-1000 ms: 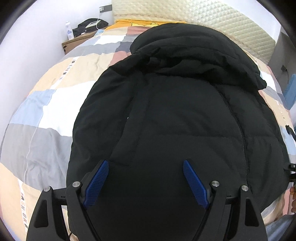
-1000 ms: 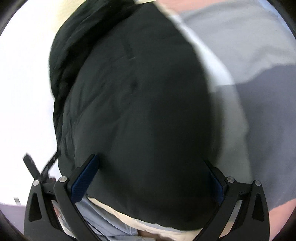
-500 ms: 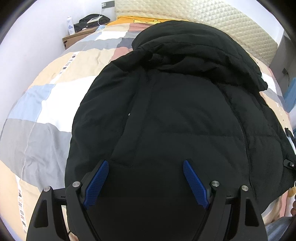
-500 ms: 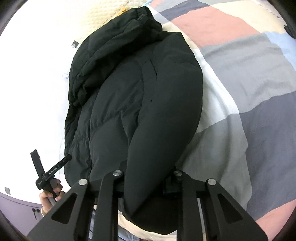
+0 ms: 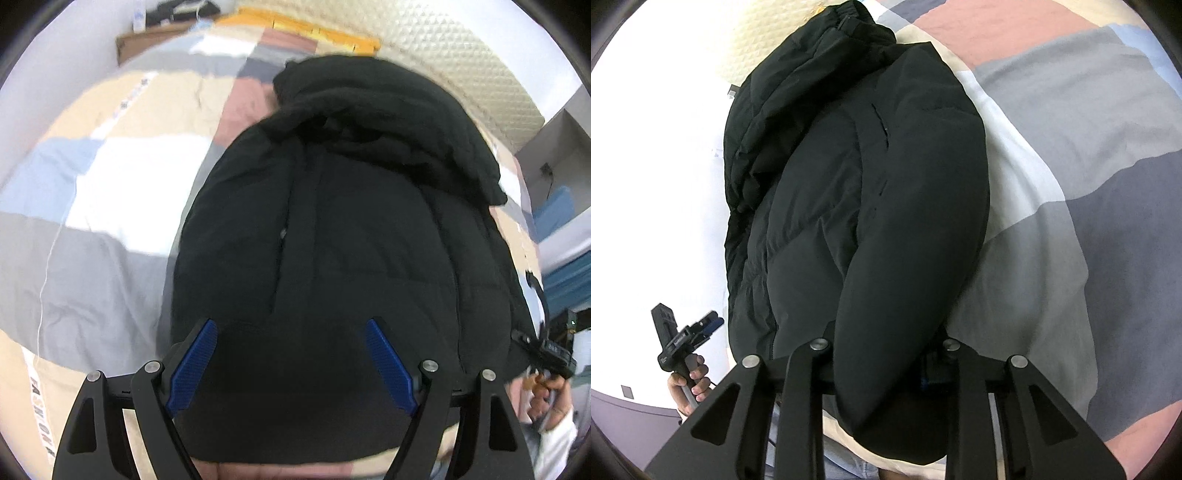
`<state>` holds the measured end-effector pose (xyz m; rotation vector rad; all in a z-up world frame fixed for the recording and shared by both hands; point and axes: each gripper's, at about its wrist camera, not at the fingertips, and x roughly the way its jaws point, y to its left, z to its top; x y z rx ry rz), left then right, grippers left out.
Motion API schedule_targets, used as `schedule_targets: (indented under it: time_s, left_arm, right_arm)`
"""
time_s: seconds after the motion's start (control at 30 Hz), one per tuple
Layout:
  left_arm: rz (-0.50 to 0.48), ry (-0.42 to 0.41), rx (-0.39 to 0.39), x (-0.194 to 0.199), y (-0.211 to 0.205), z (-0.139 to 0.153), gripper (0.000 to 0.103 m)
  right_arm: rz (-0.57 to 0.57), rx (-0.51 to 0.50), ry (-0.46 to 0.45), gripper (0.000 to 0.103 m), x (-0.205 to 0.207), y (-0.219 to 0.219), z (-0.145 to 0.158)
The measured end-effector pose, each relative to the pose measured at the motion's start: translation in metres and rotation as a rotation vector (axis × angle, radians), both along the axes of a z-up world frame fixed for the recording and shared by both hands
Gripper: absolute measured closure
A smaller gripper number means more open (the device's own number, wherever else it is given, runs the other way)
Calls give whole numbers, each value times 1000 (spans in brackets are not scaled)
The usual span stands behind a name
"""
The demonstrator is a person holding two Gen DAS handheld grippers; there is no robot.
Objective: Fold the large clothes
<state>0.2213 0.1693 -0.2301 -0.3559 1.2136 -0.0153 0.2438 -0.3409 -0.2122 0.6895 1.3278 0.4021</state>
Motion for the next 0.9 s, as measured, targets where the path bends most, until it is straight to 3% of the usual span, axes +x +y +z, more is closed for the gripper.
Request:
schedule_targets:
  time_s: [0.13, 0.23, 0.3, 0.43, 0.5, 0.57, 0.6, 0.7, 0.83, 0.9]
  left_arm:
    - [-22, 94, -69, -2, 12, -13, 20]
    - [8, 139, -67, 0, 27, -24, 20]
    - [86, 176, -61, -1, 44, -34, 20]
    - [233, 204, -233, -9, 75, -55, 20]
    - [256, 242, -295, -9, 79, -68, 20]
    - [282, 278, -373, -9, 84, -80, 20]
    - [301, 281, -432, -12, 87, -84, 20]
    - [312, 284, -470, -15, 89, -87, 20]
    - [272, 265, -488, -12, 84, -89, 20]
    - [247, 250, -508, -7, 81, -86, 21]
  right_arm:
    - [6, -9, 1, 74, 0, 4, 2]
    - [8, -24, -6, 72, 0, 5, 4]
    - [-3, -18, 2, 71, 0, 4, 3]
    - [0, -18, 1, 68, -1, 3, 1]
    - [-7, -16, 7, 62, 0, 1, -2]
    - [-39, 6, 9, 48, 0, -4, -4]
    - [-56, 21, 6, 45, 0, -6, -4]
    - [-105, 18, -11, 36, -4, -11, 1]
    - [-152, -9, -26, 15, -8, -14, 6]
    - [-179, -39, -28, 12, -8, -15, 7]
